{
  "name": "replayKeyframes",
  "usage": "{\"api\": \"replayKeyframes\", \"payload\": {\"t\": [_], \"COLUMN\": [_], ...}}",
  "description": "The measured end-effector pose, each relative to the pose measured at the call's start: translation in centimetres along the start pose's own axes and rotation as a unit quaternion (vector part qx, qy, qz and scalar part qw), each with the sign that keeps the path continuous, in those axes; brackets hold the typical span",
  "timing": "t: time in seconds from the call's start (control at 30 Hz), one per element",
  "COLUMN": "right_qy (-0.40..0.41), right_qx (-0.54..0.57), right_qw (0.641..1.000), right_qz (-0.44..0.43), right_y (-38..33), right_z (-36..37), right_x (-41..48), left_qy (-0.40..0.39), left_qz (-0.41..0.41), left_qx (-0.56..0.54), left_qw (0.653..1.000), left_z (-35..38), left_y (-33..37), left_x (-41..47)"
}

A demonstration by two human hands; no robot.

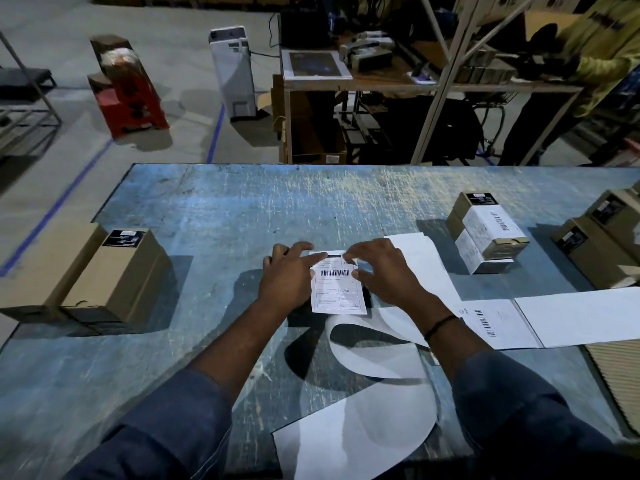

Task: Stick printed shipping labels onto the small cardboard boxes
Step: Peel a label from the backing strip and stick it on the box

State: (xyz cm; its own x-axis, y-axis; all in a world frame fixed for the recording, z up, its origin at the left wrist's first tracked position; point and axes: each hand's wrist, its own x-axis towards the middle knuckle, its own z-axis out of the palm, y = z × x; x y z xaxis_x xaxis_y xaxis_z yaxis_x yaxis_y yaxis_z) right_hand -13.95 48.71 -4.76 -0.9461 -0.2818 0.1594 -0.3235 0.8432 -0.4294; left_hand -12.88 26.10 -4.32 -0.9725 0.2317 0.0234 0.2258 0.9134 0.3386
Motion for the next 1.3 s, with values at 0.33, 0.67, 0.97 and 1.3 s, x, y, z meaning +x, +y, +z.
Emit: {"api": "replayKeyframes", "payload": {"t": [0.33,0.67,0.97,1.3], "right_qy": [-0.162,-0.281,-0.244,-0.449], "right_qx": [0.008,0.019,0.006,0.026], "right_qw": [0.987,0.959,0.97,0.893], "right_qz": [0.014,0.009,0.008,-0.016], "right_y": [-0.2,0.0,0.5,-1.4], "right_z": [-1.5,-2.8,-2.1,-3.0], "right_x": [2.2,4.1,4.2,7.4], "left_qy": [-0.143,-0.171,-0.102,-0.213], "left_qz": [0.037,0.009,-0.051,0.001], "left_qx": [0.051,0.02,-0.044,-0.013], "left_qw": [0.988,0.985,0.993,0.977], "left_z": [-2.1,-2.3,-0.5,-1.4], "left_y": [0.1,-1.0,-2.3,-2.3], "left_x": [1.3,1.6,1.3,3.2]}}
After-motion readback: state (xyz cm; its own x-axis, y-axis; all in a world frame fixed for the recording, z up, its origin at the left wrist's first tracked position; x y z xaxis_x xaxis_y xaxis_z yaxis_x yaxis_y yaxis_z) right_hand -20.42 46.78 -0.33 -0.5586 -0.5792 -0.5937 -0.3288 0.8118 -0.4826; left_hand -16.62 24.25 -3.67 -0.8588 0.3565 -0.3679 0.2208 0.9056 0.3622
